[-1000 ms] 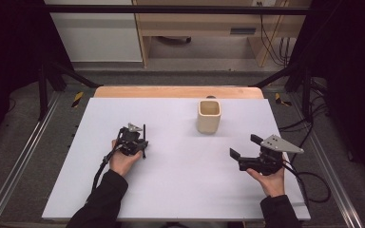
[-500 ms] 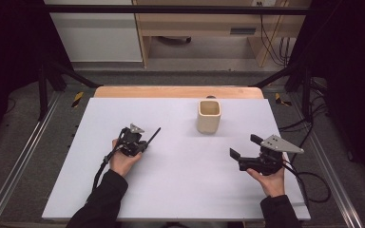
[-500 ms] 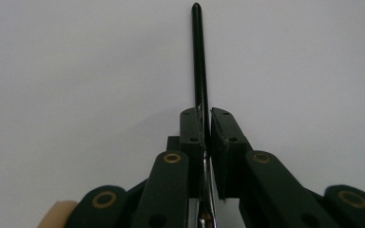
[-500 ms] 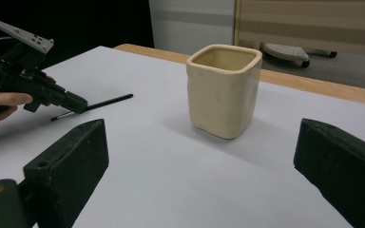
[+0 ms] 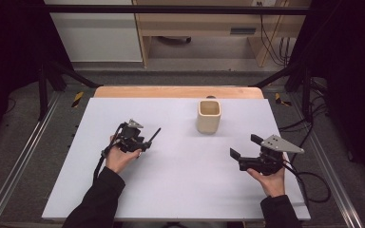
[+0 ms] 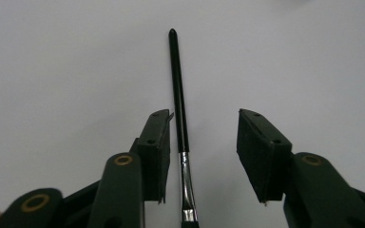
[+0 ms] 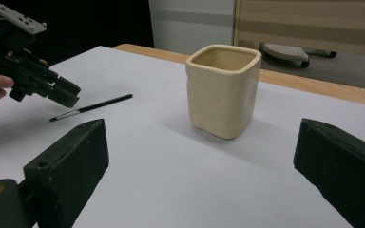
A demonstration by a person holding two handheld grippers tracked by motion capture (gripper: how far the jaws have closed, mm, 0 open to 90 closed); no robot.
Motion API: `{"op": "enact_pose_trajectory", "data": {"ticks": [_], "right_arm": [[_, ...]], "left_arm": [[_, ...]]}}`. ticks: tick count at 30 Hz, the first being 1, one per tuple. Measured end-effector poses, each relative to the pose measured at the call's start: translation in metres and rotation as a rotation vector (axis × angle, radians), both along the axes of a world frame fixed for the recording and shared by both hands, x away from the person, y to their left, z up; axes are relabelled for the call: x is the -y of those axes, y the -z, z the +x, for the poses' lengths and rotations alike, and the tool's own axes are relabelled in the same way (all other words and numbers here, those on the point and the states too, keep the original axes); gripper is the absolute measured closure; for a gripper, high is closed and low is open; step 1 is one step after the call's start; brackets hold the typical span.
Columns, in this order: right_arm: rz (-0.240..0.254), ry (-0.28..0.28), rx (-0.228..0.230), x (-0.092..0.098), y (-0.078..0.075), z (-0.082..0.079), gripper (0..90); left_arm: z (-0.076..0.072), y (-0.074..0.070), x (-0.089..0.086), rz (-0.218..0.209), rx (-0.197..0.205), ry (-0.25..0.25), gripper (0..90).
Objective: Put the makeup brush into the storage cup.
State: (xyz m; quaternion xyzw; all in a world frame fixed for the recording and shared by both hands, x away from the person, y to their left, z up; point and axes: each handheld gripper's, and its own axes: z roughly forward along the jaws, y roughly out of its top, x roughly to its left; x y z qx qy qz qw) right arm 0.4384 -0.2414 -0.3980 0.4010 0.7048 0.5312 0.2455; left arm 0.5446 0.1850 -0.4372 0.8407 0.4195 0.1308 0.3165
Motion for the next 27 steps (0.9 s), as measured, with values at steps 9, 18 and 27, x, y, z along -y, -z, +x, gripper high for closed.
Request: {"op": "enact_pose_trajectory", "data": {"ticks": [9,18,27], "right_arm": [[-0.004,-0.003,-0.004,0.000,0.000,0.000,4.8],[-0.005,-0.005,-0.007,0.000,0.000,0.001,4.8],[-0.007,-0.007,-0.010,0.000,0.001,0.001,4.8]], "left_arm": [[0.018,-0.005,0.011,0.104,-0.057,0.035,41.2],[0.033,0.006,0.019,0.152,-0.109,0.031,39.6],[0.037,0.016,0.020,0.186,-0.139,0.026,51.6]]}}
